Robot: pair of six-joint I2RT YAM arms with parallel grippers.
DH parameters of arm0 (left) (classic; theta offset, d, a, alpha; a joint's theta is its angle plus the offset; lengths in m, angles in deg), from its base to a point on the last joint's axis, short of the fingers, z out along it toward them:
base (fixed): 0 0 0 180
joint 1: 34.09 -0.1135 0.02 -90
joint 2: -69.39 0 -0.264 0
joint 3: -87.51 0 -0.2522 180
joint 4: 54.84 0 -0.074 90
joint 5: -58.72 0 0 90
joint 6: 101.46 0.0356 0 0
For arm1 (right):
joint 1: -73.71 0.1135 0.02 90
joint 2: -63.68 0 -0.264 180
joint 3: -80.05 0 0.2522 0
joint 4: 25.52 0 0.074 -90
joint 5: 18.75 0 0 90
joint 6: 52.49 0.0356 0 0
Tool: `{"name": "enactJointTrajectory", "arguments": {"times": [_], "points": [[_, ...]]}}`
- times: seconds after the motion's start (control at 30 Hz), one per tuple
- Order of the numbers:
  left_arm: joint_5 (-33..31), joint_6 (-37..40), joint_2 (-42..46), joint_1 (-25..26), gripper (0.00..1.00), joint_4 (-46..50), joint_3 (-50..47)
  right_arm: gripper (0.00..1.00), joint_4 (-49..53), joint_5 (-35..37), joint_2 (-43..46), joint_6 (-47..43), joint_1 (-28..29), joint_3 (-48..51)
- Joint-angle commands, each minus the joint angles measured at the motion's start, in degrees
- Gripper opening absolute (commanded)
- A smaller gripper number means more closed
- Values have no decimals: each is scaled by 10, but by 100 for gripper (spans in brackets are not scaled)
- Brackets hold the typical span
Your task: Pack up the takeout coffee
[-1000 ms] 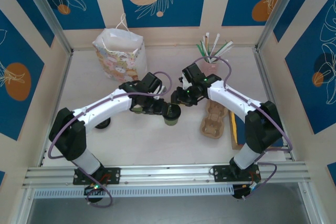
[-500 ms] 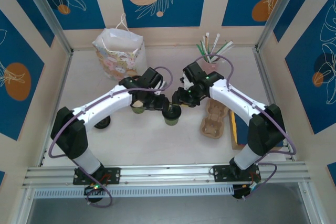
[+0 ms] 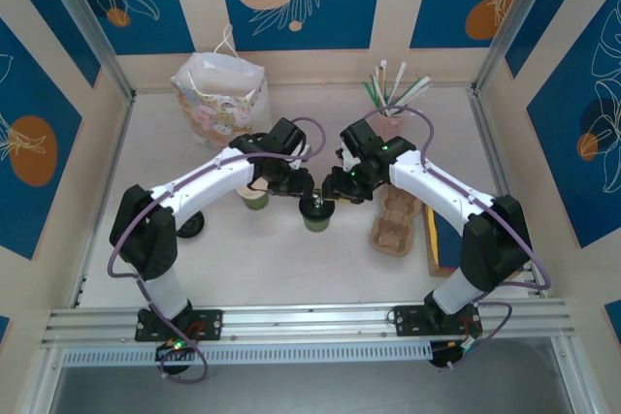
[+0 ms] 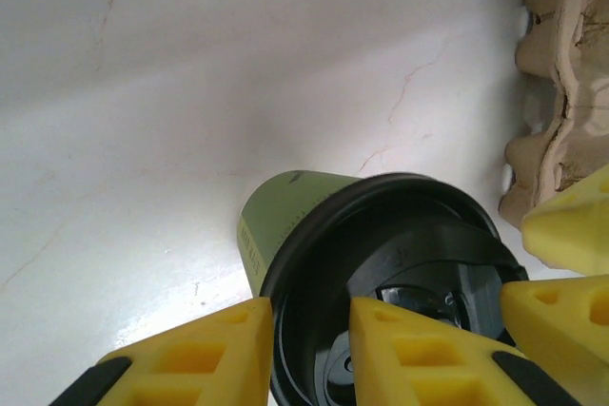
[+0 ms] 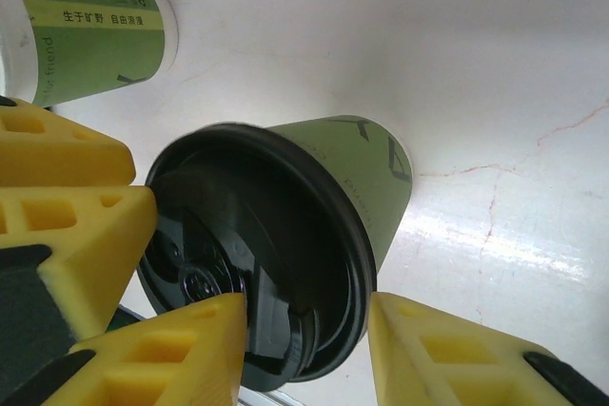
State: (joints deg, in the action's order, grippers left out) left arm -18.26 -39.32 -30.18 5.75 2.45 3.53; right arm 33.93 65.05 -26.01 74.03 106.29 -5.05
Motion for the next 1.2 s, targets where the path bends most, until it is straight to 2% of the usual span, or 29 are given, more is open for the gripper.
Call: {"name": "enactJointTrajectory", "arguments": {"times": [0.0, 0.5, 0.77, 0.93, 1.17], "points": [[-5, 19, -8, -7, 26, 17, 15, 38, 3, -7, -10, 2, 3, 1], [31, -6, -1, -3, 25, -25, -79, 30, -24, -6, -27, 8, 13, 62], [32, -15, 9, 1, 24, -38, -129, 30, -32, 0, -26, 15, 15, 91], [25, -13, 14, 2, 24, -27, -122, 30, -28, 0, -26, 13, 14, 86], [23, -11, 22, 2, 25, -4, -55, 33, -10, 2, -16, 5, 15, 35]]}}
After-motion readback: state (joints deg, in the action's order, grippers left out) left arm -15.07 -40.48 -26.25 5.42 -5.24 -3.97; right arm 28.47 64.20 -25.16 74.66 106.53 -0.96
